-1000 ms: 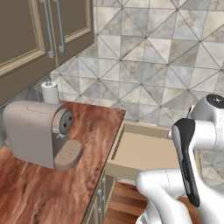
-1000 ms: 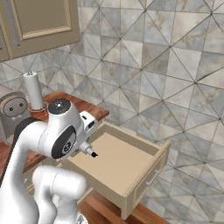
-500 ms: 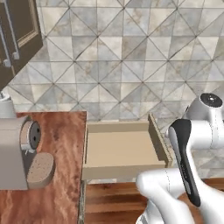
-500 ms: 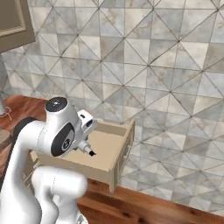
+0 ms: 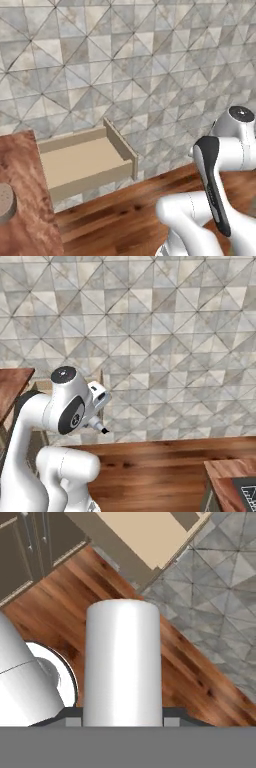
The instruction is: Restock the sink supplies by placing the sponge and soap dispenser on the counter and next to the sink. Make sure the soap dispenser is upright.
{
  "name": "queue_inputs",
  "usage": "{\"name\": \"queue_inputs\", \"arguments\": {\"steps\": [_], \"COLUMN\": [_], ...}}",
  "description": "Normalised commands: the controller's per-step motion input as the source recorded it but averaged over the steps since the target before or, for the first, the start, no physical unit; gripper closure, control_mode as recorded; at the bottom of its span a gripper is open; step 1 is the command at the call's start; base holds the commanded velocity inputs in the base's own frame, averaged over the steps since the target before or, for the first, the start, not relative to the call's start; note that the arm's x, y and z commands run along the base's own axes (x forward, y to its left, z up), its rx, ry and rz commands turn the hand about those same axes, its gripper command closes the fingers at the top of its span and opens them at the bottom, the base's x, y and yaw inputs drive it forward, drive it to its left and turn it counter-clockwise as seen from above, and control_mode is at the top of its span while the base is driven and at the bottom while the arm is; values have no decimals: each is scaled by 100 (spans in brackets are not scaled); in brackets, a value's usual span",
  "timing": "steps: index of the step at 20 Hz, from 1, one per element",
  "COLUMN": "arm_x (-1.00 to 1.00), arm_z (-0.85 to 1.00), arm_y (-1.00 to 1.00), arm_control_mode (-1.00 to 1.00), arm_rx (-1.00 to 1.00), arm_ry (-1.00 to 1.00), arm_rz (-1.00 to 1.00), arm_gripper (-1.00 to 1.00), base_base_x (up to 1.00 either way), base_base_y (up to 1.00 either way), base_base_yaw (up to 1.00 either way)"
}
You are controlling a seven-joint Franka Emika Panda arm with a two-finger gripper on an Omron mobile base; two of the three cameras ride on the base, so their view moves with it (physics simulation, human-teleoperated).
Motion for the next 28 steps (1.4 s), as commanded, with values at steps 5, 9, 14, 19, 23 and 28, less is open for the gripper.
{"name": "queue_inputs", "arguments": {"steps": [5,9,14,19,23,28], "arm_x": [0,0,0,0,0,0], "arm_z": [0,0,0,0,0,0], "arm_y": [0,0,0,0,0,0], "arm_control_mode": [100,100,100,100,100,100], "arm_rx": [0,0,0,0,0,0], "arm_ry": [0,0,0,0,0,0], "arm_rz": [0,0,0,0,0,0], "arm_gripper": [100,100,100,100,100,100], "base_base_x": [-32,0,-2,-9,-16,-29], "base_base_y": [-22,-37,-55,-70,-97,-100], "base_base_yaw": [-64,-66,-63,-63,-55,-47]}}
